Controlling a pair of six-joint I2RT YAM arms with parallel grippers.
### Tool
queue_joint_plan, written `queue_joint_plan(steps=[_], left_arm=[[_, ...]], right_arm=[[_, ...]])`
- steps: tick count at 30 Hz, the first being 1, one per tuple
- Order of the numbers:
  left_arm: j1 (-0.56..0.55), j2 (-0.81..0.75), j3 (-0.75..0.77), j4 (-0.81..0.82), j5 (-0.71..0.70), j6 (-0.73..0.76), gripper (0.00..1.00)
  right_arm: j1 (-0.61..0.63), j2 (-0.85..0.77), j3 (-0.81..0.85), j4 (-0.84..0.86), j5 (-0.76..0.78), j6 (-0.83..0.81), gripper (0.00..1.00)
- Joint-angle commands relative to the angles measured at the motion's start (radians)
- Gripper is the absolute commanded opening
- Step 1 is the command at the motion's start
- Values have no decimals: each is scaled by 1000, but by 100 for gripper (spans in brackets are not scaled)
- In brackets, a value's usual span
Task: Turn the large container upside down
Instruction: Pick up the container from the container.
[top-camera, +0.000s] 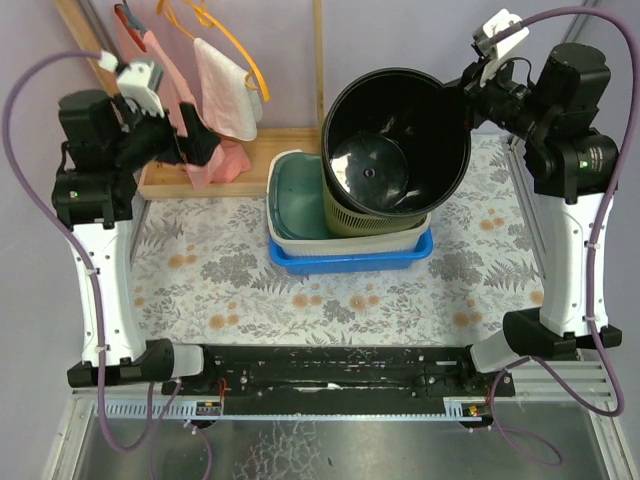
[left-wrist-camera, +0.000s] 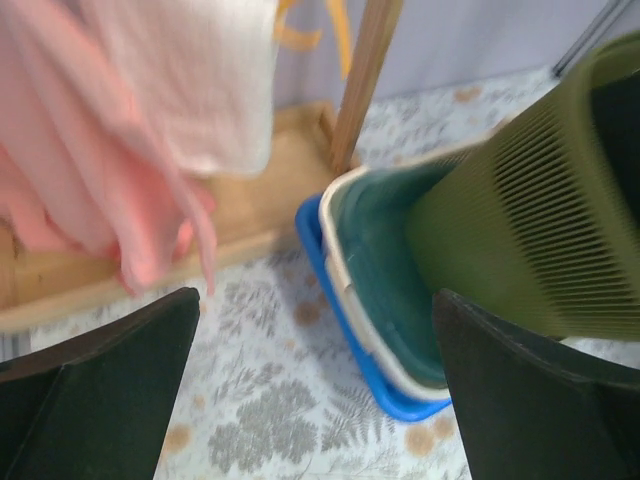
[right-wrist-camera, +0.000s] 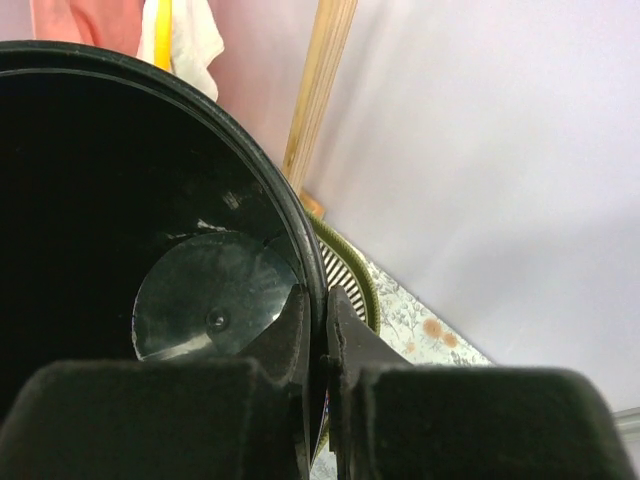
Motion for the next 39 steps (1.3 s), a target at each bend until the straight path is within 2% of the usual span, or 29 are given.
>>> queue_joint_plan(steps=[1, 3, 5, 10, 14, 20, 25, 29, 32, 35, 39], left_arm=[[-41, 124, 349, -28, 122, -162, 100], [-52, 149, 430, 43, 248, -248, 100], [-73, 141, 387, 154, 305, -360, 100], [-205, 160, 452, 294, 328, -482, 100], [-328, 177, 458, 337, 307, -473, 100], [-445, 134, 222, 462, 234, -432, 100], [-551, 136, 209, 451, 129, -355, 100], [-583, 142, 207, 422, 87, -313, 100], [-586, 116, 135, 416, 49, -267, 100], [-590, 77, 68, 404, 10, -214, 100], [-590, 38, 22, 354, -78, -126, 100]], right_arm=[[2, -25, 5, 310, 66, 58, 0], [2, -25, 34, 339, 84, 83, 0], [2, -24, 63, 357, 93, 93, 0], [2, -27, 121, 395, 166, 126, 0], [2, -37, 191, 400, 209, 154, 0], [2, -37, 348, 405, 291, 157, 0], [1, -68, 343, 355, 356, 25, 0], [2, -117, 242, 342, 501, -153, 0], [2, -188, 51, 390, 641, -313, 0], [1, -272, -184, 524, 777, -495, 0], [2, -374, -551, 848, 903, -779, 0]])
